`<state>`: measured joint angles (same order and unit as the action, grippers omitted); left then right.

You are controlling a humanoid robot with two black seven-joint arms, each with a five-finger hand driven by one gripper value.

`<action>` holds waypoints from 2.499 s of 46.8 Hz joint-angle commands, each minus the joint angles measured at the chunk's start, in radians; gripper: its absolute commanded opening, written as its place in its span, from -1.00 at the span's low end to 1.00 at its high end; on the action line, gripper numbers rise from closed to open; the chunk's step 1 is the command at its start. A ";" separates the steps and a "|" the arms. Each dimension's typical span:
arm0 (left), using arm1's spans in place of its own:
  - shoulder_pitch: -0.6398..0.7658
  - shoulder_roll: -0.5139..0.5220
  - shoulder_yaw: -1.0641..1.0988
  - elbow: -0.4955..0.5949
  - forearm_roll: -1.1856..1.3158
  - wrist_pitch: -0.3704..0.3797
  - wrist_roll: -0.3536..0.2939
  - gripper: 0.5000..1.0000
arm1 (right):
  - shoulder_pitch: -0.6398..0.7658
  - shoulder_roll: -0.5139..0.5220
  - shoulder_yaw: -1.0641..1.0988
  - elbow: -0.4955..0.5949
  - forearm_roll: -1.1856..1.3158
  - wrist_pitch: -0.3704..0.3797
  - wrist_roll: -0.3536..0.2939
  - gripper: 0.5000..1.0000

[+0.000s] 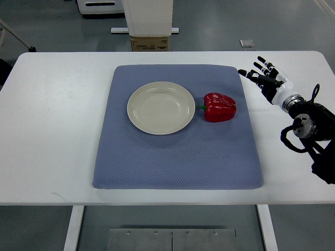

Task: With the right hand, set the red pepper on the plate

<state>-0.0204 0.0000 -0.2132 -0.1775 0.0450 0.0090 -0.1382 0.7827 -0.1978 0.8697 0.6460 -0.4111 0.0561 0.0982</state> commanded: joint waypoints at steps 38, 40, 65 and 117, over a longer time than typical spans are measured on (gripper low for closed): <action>0.010 0.000 0.000 0.000 0.001 0.000 0.000 1.00 | 0.009 0.017 0.003 0.001 0.002 -0.001 -0.002 1.00; 0.010 0.000 0.000 0.000 -0.001 0.000 0.002 1.00 | 0.009 0.017 0.003 0.001 0.002 0.001 -0.002 1.00; 0.010 0.000 0.000 0.000 0.001 0.000 0.002 1.00 | 0.027 0.008 0.006 0.000 0.002 0.004 0.006 1.00; 0.010 0.000 0.000 0.000 0.001 0.000 0.002 1.00 | 0.044 0.006 0.012 0.000 0.000 0.008 0.011 1.00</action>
<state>-0.0107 0.0000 -0.2132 -0.1779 0.0454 0.0093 -0.1376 0.8267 -0.1931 0.8824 0.6462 -0.4111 0.0631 0.1105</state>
